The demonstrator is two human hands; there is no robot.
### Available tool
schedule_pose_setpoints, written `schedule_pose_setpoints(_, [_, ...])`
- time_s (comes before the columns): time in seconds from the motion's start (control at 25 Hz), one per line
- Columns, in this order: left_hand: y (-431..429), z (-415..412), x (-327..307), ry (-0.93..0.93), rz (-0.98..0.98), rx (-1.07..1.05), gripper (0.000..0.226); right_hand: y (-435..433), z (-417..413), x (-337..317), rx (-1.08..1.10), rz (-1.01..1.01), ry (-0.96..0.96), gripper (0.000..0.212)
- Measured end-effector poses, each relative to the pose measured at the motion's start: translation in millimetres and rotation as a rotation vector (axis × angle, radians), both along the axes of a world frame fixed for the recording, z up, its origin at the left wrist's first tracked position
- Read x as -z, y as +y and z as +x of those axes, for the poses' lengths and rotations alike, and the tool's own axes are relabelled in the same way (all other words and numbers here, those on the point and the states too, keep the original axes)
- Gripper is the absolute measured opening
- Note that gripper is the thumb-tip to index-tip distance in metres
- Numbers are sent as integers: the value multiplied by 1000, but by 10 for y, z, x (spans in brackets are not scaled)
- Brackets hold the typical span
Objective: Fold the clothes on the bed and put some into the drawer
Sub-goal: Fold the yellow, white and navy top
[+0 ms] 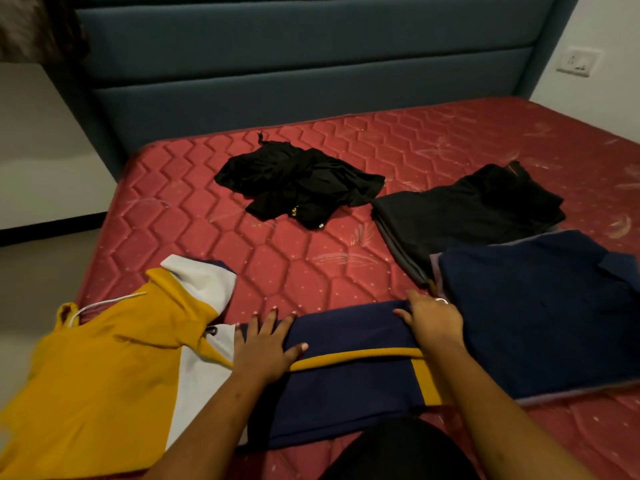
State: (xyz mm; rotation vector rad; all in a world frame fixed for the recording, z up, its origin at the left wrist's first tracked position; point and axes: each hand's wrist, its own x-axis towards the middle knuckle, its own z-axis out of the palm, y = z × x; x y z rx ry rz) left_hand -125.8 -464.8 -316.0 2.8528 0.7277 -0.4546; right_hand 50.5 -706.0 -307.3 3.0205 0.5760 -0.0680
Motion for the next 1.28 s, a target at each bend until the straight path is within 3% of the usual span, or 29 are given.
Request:
schedule_pose_setpoints(0.12, [317, -73, -112, -4, 177, -120, 70, 219, -98, -105, 49, -172, -212, 23])
schedule_pose_setpoints(0.24, [853, -257, -309, -204, 158, -302, 46, 1097, -347, -407, 16, -218, -56, 39])
schedule_pose_setpoints(0.32, [1222, -489, -356, -502, -24, -494, 39, 1875, -609, -563, -59, 8, 285, 35])
schedule_pose_setpoints(0.44, [1499, -896, -364, -959, -501, -793, 23, 2924, -914, -335, -94, 454, 743, 43])
schedule_pose_setpoints(0.6, [1599, -1348, -335, -1062, -1127, -1147, 19, 3602, -1167, -115, 276, 888, 1024, 65])
schedule_pose_setpoints(0.68, [1666, -1492, -279, -1099, -1298, -1251, 26, 3786, -1226, -211, 314, 1061, 1214, 50])
schedule_pose_setpoints(0.72, [1654, -1517, -253, -1126, -1323, -1277, 28, 3794, -1254, -283, 291, 1114, 1221, 42])
schedule_pose_setpoints(0.8, [1580, -1440, -222, -1168, -1354, -1252, 26, 3655, -1350, -450, 132, 1099, 1203, 28])
schedule_pose_setpoints(0.88, [1660, -1808, -222, -1193, -1538, -1248, 34, 3564, -1983, -700, -277, 972, 1160, 29])
schedule_pose_setpoints(0.96, [1662, -1798, -220, -1292, -1739, -1252, 52, 3304, -2158, -726, -756, 591, 1087, 38])
schedule_pose_setpoints(1.04, [1684, -1907, -233, -1377, -1756, -1280, 60, 3166, -2289, -565, -999, 177, 1022, 37])
schedule_pose_setpoints(1.08, [1690, -2002, -227, -1357, -1711, -1254, 62, 3114, -2378, -543, -998, 123, 1056, 38])
schedule_pose_setpoints(1.2, [1589, -2254, -293, -1092, -1531, -1157, 64, 2958, -2627, -667, -666, 485, 1392, 47])
schedule_pose_setpoints(1.28, [1494, -2375, -355, -940, -1259, -1087, 47, 2902, -2746, -676, -406, 670, 1570, 56])
